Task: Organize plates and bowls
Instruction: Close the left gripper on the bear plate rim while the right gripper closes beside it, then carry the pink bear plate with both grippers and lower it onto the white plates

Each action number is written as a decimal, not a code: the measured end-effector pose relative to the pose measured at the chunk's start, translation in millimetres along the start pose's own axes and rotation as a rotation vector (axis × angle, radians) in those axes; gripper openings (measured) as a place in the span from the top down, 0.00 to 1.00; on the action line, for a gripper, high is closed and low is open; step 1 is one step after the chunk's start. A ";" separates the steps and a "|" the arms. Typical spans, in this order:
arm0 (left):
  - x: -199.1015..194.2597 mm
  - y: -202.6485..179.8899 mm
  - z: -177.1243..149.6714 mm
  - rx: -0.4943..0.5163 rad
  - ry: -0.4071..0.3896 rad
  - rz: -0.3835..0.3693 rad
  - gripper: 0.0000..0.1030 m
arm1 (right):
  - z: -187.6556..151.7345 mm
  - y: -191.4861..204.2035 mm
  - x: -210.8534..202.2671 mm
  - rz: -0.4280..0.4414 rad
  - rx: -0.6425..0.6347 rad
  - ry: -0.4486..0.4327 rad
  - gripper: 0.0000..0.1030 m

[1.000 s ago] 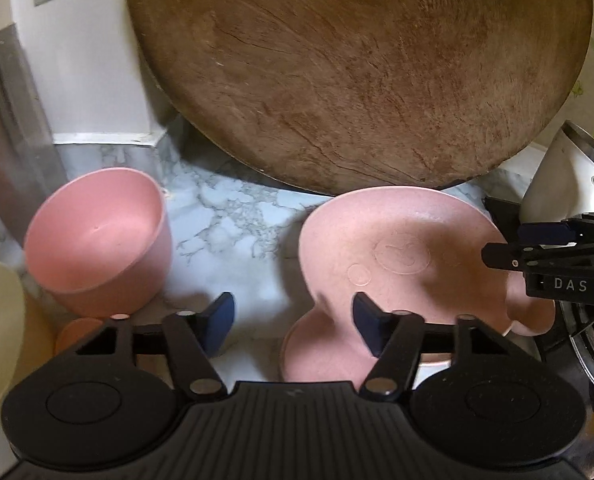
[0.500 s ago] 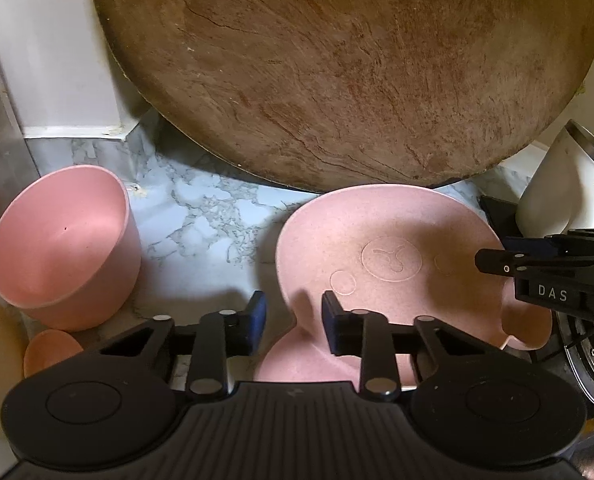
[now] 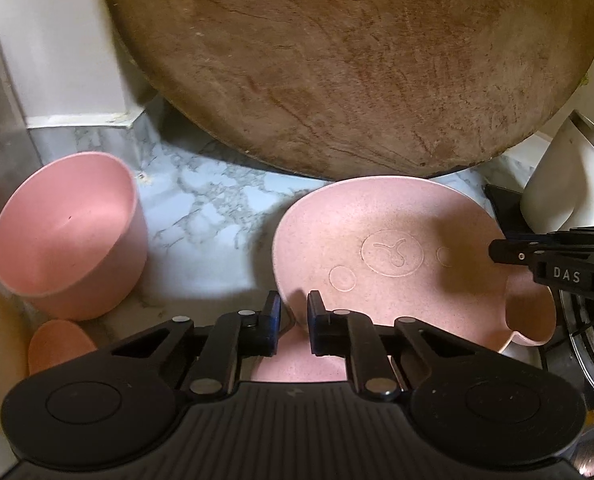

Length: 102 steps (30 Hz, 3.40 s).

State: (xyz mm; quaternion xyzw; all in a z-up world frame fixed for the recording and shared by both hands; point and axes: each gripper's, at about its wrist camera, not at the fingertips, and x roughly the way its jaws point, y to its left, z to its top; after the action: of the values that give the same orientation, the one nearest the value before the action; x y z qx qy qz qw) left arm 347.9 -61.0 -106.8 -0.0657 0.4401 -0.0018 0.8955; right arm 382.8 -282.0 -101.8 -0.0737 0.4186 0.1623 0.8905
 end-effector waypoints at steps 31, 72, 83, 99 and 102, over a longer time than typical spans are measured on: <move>-54.0 50.2 -44.6 -0.110 0.036 0.000 0.88 | -30.4 32.0 -23.6 0.192 0.022 0.092 0.92; -243.3 187.4 -156.1 -0.423 -0.094 0.221 0.89 | -27.3 247.8 -104.5 0.404 -0.220 0.030 0.95; -290.1 246.0 -206.8 -0.524 -0.088 0.326 0.89 | -38.3 337.8 -102.4 0.494 -0.318 0.080 0.95; -290.8 284.6 -237.6 -0.577 -0.025 0.369 0.90 | -50.4 385.4 -82.2 0.518 -0.352 0.174 0.94; -287.3 286.3 -237.4 -0.572 -0.013 0.370 0.90 | -49.8 389.3 -78.2 0.512 -0.363 0.169 0.94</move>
State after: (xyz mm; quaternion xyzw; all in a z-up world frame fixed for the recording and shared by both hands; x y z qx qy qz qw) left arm -30.9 212.8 -57.9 -0.2332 0.4217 0.2848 0.8287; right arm 163.6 51.5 -71.6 -0.1366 0.4604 0.4463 0.7551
